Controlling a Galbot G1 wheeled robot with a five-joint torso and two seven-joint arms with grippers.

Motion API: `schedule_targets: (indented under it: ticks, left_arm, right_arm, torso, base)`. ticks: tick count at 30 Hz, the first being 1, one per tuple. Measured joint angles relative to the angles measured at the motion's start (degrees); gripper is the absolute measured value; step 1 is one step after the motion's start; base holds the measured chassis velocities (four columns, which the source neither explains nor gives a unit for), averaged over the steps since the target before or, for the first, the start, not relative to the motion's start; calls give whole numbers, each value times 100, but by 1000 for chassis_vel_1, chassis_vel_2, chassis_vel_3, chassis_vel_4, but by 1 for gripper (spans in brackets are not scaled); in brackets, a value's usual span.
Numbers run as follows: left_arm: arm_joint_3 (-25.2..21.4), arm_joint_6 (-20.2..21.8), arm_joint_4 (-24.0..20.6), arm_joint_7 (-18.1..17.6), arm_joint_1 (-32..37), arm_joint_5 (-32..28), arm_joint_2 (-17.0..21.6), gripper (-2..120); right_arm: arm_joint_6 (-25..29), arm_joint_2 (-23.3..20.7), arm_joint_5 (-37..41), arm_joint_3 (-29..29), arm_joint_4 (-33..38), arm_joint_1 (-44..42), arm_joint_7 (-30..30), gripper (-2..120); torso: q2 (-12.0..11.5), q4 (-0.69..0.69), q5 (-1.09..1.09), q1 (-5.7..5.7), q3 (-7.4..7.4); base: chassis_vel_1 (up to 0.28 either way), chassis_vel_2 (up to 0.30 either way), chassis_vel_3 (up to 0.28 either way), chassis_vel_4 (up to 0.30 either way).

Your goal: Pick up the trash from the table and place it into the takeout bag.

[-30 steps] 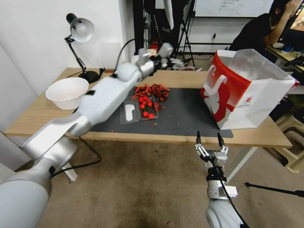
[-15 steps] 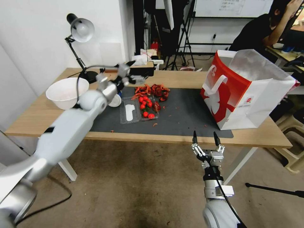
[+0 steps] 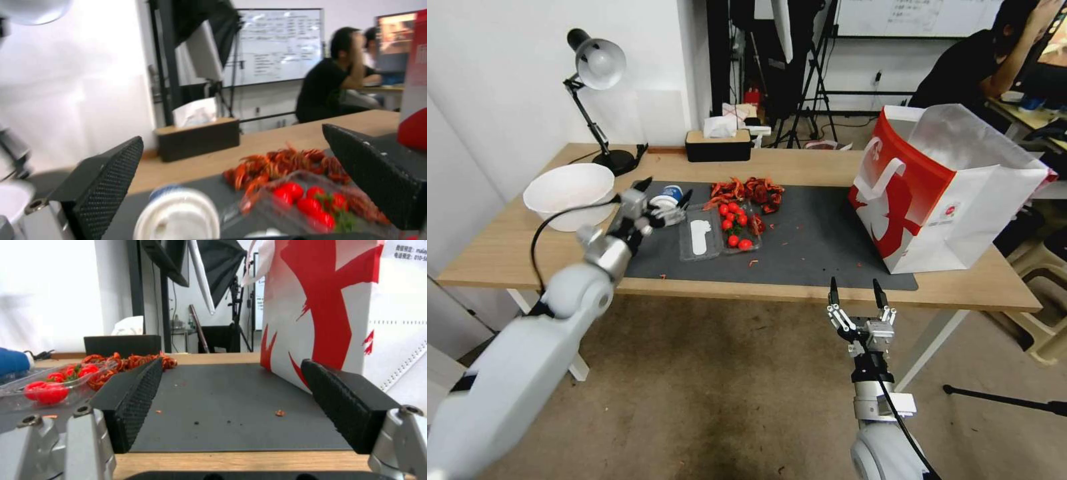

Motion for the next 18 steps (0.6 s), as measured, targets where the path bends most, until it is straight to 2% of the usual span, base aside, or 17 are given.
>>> schedule_targets:
  ticks: [6,7,8,12,15,18]
  left_arm:
    - [-373,-36,-332,-166,587,192,-158,100]
    - [-456,-57,-410,-257,756,265,-230,100]
    - [-612,-147,-534,-364,1067,407,-366,100]
    - [-804,-256,-684,-535,1517,666,-555,100]
    - [-1081,-433,-926,-838,2202,1003,-965,100]
    - [-1230,-638,-1015,-933,2548,1349,-1258,100]
  right_arm:
    - [29,17,-3,3,-5,-11,4,81]
    - [43,23,-5,8,-5,-23,7,81]
    - [73,41,-13,26,-5,-53,14,81]
    - [105,48,-20,35,-8,-81,18,81]
    - [162,54,-21,51,-44,-89,32,81]
    - [184,49,-10,64,-47,-90,43,81]
  torso:
    - [0,1,1,0,0]
    - [0,2,1,0,0]
    - [0,-4,1,0,0]
    - [-1,0,0,1,0]
    - [-1,0,0,0,1]
    - [-1,0,2,0,0]
  base:
    - [0,0,0,0]
    - [0,0,0,0]
    - [0,0,0,0]
    - [0,0,0,0]
    - [0,0,0,0]
    - [0,0,0,0]
